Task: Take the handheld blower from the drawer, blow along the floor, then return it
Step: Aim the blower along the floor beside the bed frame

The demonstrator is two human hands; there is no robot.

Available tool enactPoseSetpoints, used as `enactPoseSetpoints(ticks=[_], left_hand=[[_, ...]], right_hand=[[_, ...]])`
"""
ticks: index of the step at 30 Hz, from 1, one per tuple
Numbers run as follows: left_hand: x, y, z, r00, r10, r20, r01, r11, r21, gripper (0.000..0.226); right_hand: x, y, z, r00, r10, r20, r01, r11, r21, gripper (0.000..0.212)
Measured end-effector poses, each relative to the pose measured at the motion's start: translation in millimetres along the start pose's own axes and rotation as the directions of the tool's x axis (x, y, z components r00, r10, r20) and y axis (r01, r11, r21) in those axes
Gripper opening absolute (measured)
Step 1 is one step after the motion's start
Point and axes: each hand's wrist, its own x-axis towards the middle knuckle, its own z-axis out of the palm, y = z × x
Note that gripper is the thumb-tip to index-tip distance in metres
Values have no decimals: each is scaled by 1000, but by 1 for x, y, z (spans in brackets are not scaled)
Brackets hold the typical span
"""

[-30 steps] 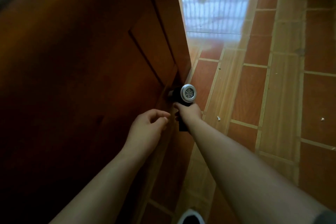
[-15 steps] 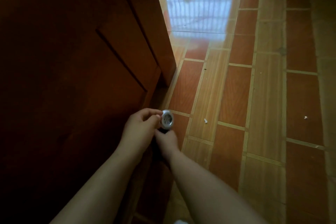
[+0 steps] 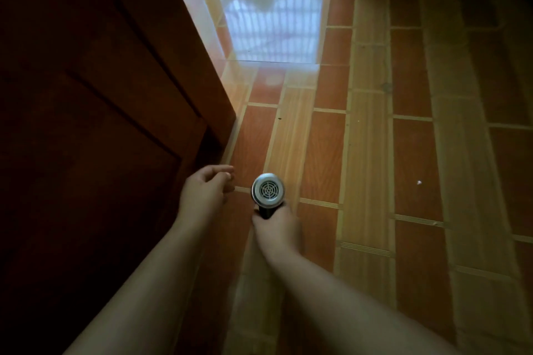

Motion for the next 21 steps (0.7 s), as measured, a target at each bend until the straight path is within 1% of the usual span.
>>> enactPoseSetpoints(ticks=[4, 7, 12, 15, 17, 21], left_hand=[[-10, -6, 17, 999, -35, 22, 35, 999, -2, 21], [-14, -6, 19, 1000, -11, 25, 11, 1000, 22, 21], [-22, -7, 7, 1000, 20, 17, -22, 998, 66, 21], [-28, -11, 0, 1000, 20, 1, -20, 997, 75, 18], [-32, -15, -3, 999, 28, -18, -26, 996, 83, 17], [-36, -16, 1, 999, 29, -18, -27, 995, 101, 17]], right_hand=[[-3, 14, -27, 999, -7, -54, 1, 994, -110, 49], [1, 14, -36, 998, -4, -67, -5, 991, -134, 46], [5, 8, -28, 1000, 3, -11, -4, 993, -117, 44], [3, 4, -12, 997, -27, 74, 34, 994, -101, 45], [1, 2, -4, 993, -48, 106, 58, 994, -95, 46], [6, 1, -9, 993, -75, 92, 85, 990, -109, 43]])
